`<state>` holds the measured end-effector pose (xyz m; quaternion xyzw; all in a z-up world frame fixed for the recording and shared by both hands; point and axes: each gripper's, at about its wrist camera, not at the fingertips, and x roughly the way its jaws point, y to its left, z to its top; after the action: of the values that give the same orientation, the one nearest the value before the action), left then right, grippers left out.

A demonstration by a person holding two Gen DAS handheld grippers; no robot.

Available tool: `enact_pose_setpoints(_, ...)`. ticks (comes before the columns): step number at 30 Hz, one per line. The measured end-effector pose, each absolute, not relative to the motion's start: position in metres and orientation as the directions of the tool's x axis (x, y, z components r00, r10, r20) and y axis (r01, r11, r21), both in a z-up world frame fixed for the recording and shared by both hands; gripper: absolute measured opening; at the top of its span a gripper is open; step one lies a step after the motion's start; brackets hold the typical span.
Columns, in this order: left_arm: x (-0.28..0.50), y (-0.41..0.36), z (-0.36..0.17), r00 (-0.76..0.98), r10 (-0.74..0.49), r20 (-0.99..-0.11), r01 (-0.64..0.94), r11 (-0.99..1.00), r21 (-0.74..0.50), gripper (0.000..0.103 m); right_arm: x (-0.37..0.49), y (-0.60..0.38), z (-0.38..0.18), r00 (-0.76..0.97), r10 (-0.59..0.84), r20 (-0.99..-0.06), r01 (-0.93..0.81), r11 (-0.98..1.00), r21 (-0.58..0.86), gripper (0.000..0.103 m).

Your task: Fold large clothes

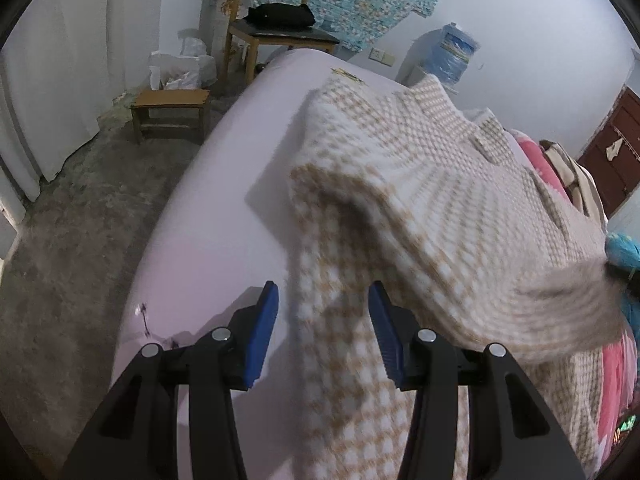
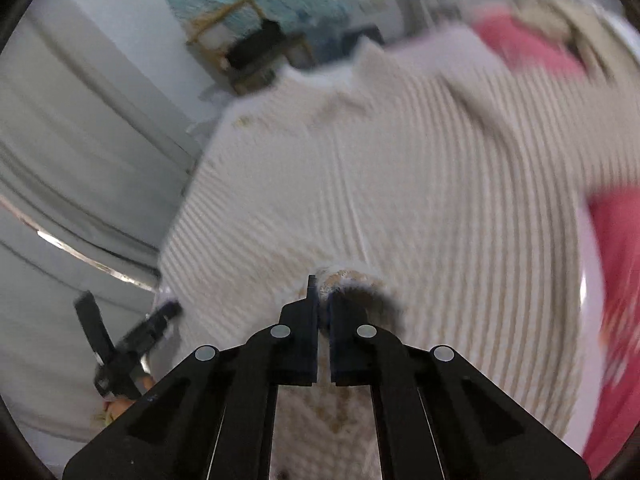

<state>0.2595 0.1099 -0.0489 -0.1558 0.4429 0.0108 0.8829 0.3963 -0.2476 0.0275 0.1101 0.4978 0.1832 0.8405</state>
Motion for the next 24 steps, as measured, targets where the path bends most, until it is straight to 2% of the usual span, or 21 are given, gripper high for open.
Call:
enact_pose_setpoints(5,0.276,0.114,-0.047,0.605,-0.089,-0.791,-0.173,0.955,-0.24,0.046,0.426,-0.227,0.126,0.636,0.401,-0.66,-0.317,0.915,0.251,0.002)
enact_pose_setpoints(7,0.281,0.113,-0.047,0.604,-0.084,-0.792,-0.169,0.958,-0.231,0.046,0.434,-0.242,0.145,0.684,0.402,-0.609,-0.323,0.915,0.242,0.002)
enact_pose_setpoints(9,0.284,0.112,-0.047,0.602,-0.089,-0.794,-0.163,0.959,-0.231,0.046,0.444,-0.253,0.146,0.723,0.345,-0.599,-0.293,0.938,0.187,0.002)
enact_pose_setpoints(15,0.297,0.109,-0.049,0.602,-0.07,-0.796,-0.15,0.968,-0.199,0.046,0.505,-0.283,0.057,0.57,0.261,-0.779,-0.185,0.965,0.188,0.002)
enact_pose_setpoints(21,0.297,0.112,-0.049,0.602,-0.022,-0.798,-0.17,0.973,-0.155,0.048,0.506,-0.299,0.054,0.58,0.342,-0.74,-0.228,0.94,0.255,0.002)
enact_pose_setpoints(22,0.296,0.113,-0.049,0.602,-0.017,-0.799,-0.176,0.972,-0.153,0.048,0.51,-0.302,0.046,0.572,0.328,-0.752,-0.224,0.944,0.241,0.003)
enact_pose_setpoints(24,0.296,0.114,-0.048,0.601,-0.014,-0.799,-0.185,0.97,-0.156,0.048,0.521,-0.31,0.019,0.513,0.27,-0.815,-0.187,0.962,0.201,0.014)
